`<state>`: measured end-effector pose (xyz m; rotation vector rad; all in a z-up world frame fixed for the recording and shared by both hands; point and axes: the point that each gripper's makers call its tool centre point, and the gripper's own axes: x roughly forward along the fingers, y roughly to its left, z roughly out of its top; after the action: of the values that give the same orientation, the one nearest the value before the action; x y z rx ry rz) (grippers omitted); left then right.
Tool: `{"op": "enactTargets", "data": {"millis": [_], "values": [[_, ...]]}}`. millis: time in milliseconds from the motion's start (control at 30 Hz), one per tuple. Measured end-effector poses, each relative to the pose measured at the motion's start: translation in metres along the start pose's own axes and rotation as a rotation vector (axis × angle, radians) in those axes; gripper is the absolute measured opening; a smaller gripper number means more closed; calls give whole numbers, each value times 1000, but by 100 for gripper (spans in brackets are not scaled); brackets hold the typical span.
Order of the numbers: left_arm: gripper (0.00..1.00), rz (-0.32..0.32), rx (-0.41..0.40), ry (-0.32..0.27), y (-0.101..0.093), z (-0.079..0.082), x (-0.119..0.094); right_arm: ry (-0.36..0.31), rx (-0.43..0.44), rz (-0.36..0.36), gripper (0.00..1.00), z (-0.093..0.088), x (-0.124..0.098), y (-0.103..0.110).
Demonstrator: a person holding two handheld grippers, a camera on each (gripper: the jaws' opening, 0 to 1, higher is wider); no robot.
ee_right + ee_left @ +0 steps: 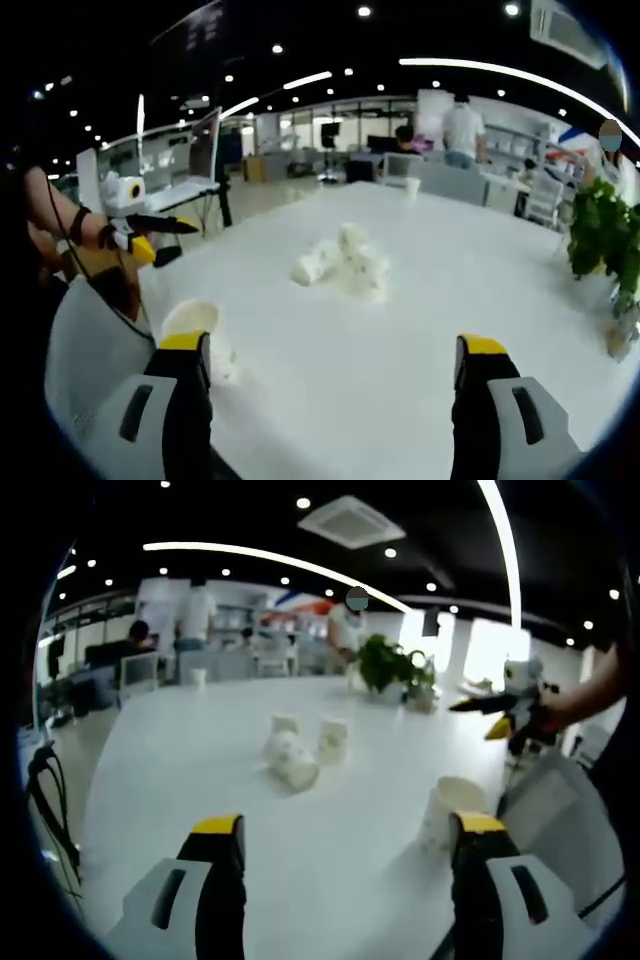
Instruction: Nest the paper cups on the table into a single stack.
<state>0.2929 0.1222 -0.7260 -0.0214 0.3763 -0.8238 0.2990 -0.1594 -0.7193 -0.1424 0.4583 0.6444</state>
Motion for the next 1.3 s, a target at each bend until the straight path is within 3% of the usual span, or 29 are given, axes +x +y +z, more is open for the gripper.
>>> {"op": "enactTargets", "data": {"millis": [233, 567, 1300], "values": [[82, 10, -4, -3, 6, 6, 6, 2, 0, 2, 98, -2, 1, 1], [81, 7, 15, -9, 15, 28, 24, -3, 18, 4, 96, -6, -1, 2], [78, -63, 119, 94, 32, 49, 68, -31, 51, 2, 94, -8, -3, 3]]}}
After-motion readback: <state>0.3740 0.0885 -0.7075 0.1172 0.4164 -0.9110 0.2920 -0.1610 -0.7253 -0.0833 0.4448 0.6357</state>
